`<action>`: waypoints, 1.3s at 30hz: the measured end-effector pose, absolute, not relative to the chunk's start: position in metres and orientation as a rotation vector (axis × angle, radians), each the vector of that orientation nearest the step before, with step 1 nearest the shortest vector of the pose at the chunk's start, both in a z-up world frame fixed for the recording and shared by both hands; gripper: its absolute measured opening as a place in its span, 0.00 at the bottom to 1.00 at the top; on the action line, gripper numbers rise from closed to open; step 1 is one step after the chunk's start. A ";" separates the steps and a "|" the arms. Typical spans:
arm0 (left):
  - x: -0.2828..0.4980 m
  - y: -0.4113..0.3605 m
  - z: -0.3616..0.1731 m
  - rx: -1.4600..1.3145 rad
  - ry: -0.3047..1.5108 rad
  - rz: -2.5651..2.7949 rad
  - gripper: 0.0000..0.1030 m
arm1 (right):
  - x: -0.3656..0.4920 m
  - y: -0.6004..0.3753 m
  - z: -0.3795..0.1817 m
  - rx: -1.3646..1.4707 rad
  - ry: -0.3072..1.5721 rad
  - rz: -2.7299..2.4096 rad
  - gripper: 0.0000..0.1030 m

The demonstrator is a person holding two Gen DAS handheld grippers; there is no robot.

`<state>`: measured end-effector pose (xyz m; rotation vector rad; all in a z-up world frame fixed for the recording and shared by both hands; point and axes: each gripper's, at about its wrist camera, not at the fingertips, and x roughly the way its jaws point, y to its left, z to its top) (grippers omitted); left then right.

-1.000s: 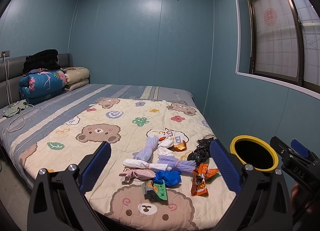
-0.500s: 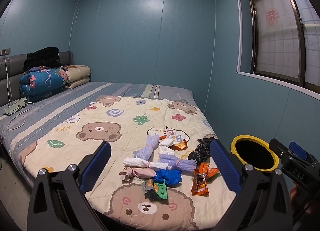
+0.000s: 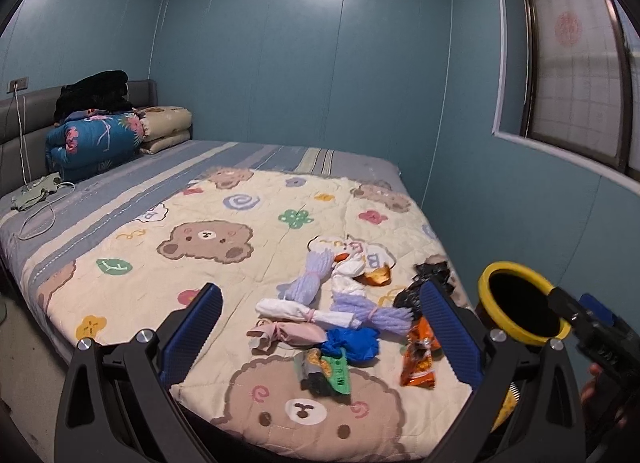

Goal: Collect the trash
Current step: 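Grasp the lavender foam sleeve with left tool while right tool grasps orange wrappers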

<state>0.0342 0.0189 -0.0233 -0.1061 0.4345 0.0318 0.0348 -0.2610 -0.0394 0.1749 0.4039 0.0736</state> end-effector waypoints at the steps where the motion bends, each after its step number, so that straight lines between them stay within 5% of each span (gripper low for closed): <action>1: 0.039 0.020 -0.025 -0.090 0.448 0.027 0.93 | 0.038 -0.262 -0.041 0.180 0.404 0.091 0.92; 21: 0.112 0.072 -0.113 -0.082 0.849 -0.021 0.93 | 0.118 -0.228 -0.111 0.096 0.746 0.293 0.92; 39: 0.281 0.064 -0.106 0.077 0.949 -0.016 0.93 | 0.168 -0.186 -0.141 -0.033 0.875 0.271 0.92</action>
